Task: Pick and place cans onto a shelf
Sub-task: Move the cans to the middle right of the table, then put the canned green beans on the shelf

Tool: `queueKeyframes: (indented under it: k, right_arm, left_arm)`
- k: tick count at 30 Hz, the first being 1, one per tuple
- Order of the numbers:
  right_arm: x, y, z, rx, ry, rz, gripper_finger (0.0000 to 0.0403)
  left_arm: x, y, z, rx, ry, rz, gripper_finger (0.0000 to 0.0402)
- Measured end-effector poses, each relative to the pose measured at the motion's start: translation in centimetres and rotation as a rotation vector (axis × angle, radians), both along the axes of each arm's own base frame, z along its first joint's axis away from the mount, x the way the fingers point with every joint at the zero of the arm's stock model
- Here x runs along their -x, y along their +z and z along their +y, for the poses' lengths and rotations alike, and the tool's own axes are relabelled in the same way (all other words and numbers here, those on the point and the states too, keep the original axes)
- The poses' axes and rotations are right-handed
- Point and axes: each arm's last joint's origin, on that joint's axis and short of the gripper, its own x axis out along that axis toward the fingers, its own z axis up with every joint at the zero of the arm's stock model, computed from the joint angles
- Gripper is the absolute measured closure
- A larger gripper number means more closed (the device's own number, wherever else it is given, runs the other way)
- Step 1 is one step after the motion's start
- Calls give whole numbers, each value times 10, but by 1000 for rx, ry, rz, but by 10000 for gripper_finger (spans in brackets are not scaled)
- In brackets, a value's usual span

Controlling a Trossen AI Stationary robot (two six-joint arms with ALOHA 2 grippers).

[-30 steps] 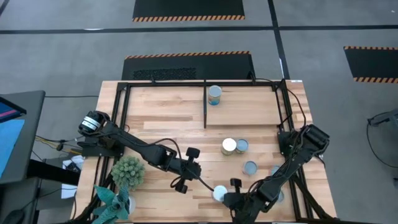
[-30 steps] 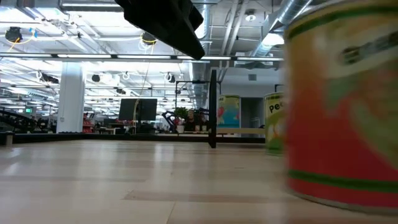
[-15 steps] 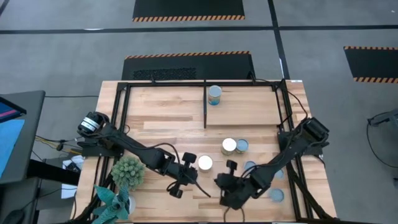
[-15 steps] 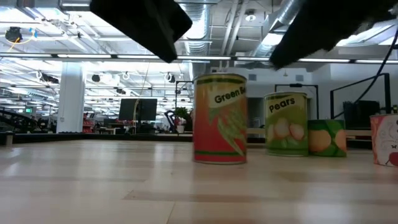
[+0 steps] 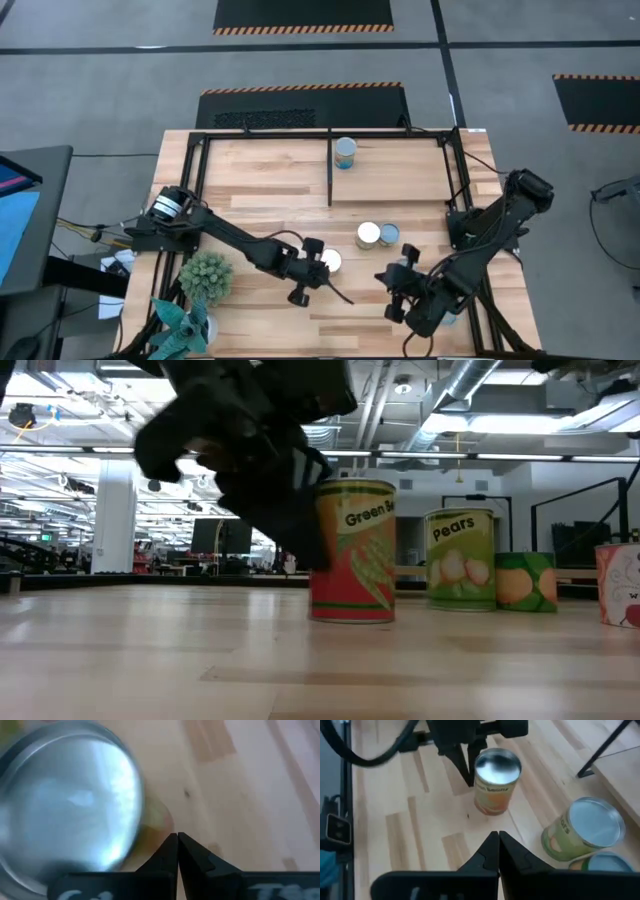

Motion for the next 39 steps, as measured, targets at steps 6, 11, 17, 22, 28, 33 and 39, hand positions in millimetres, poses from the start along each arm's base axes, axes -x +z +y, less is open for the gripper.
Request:
queueKeyframes:
  k: [6,11,17,22,28,33,39]
  right_arm:
    - [6,5,-8,59,-41,-12,387]
    - [7,0,-20,111,-118,30,384]
    - [4,-1,-33,173,-159,66,385]
    - [-2,-1,-58,272,-195,168,383]
    - [-13,7,-110,336,-329,282,379]
    - [-19,16,-160,313,-375,404,379]
    - [-24,16,-209,109,-298,564,379]
  left_arm:
    - [-9,4,14,-89,49,-63,401]
    - [-19,9,36,-133,124,-123,401]
    - [-15,12,51,-169,131,-61,401]
    - [5,33,47,-76,112,29,401]
    - [27,65,51,-143,148,30,401]
    - [46,81,71,-258,55,110,401]
    - [60,67,103,-187,130,148,401]
